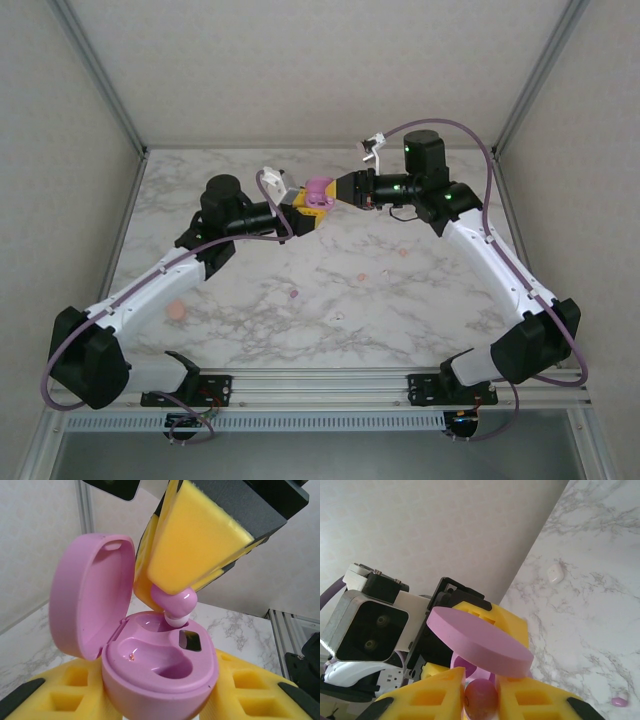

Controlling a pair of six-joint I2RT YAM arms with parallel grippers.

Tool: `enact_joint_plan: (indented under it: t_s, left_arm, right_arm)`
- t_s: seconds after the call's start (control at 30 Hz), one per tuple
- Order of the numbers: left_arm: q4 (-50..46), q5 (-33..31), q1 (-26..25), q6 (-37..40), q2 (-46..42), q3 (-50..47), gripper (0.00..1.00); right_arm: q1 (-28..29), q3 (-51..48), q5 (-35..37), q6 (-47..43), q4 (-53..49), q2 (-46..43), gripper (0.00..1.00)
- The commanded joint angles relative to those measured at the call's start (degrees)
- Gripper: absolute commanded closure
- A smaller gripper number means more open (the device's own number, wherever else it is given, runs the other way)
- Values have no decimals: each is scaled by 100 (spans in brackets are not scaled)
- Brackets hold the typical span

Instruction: Insert the wireless bluetooth earbuds into the charging case

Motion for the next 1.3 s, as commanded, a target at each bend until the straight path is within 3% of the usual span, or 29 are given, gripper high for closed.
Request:
enact_joint_plan:
  t_s: [0.0,0.53,0.7,1.27]
  left_arm:
    - [320,170,-101,-70,-3,244,71]
    - [263,94,-145,-39,27,306,71]
    - [316,53,-152,-75,27,306,71]
    - [277,-20,-154,-57,15,262,72]
  right_arm:
    - [67,124,191,-76,-19,-65,79]
    - [125,-63,461,229,432,-137,76]
    - [148,142,673,-258,-283,-126,70]
    - [153,291,1038,-277,-526,-196,60]
